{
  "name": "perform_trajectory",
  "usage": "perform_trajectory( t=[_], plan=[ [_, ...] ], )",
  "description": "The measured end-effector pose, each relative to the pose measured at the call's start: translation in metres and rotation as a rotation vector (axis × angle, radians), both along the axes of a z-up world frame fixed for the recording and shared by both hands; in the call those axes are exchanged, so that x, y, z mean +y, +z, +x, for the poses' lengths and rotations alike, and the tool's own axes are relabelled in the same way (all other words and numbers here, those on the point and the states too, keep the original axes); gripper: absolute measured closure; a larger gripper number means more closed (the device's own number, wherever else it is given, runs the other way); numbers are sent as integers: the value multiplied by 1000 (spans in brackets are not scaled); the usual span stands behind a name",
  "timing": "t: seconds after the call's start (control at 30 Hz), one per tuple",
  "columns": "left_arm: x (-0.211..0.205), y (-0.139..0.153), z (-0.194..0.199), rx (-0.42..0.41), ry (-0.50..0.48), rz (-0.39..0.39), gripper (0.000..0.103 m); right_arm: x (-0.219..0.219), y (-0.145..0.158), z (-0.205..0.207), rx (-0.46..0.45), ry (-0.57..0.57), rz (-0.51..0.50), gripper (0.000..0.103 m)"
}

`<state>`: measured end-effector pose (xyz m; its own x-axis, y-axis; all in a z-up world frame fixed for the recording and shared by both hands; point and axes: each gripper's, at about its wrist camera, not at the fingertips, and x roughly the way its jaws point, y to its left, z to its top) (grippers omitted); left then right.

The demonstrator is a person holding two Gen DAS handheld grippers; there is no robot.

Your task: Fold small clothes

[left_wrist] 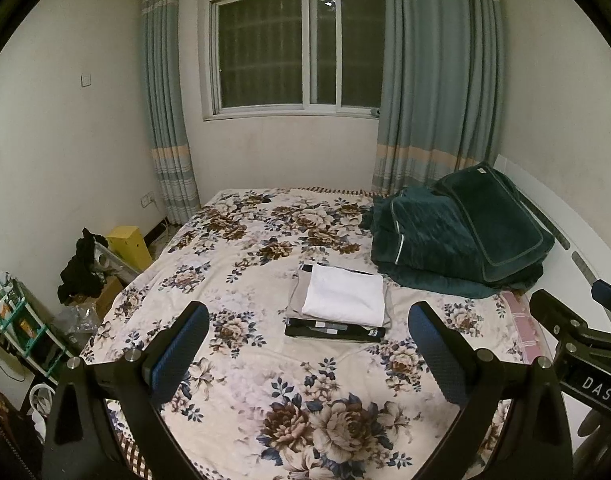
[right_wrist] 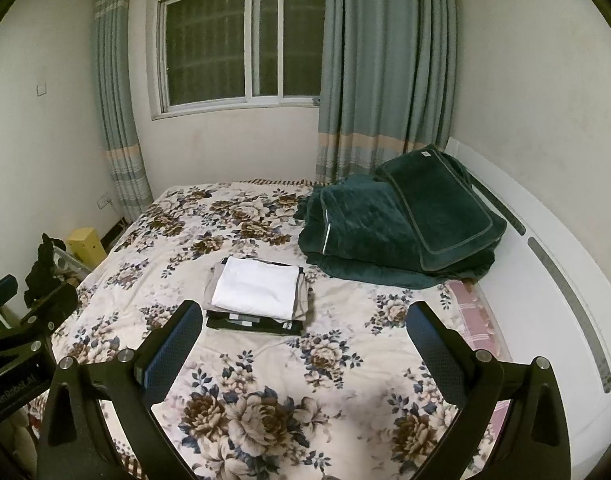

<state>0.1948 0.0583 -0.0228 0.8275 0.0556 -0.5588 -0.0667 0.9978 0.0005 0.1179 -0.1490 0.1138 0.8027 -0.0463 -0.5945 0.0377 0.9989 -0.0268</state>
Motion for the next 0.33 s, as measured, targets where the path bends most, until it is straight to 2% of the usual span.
perform_trajectory(
  t=[0.33],
  plan=[
    [-4,1,2,-6,14,9,1,0,-1,-2,-3,-3,-2,0]
  ],
)
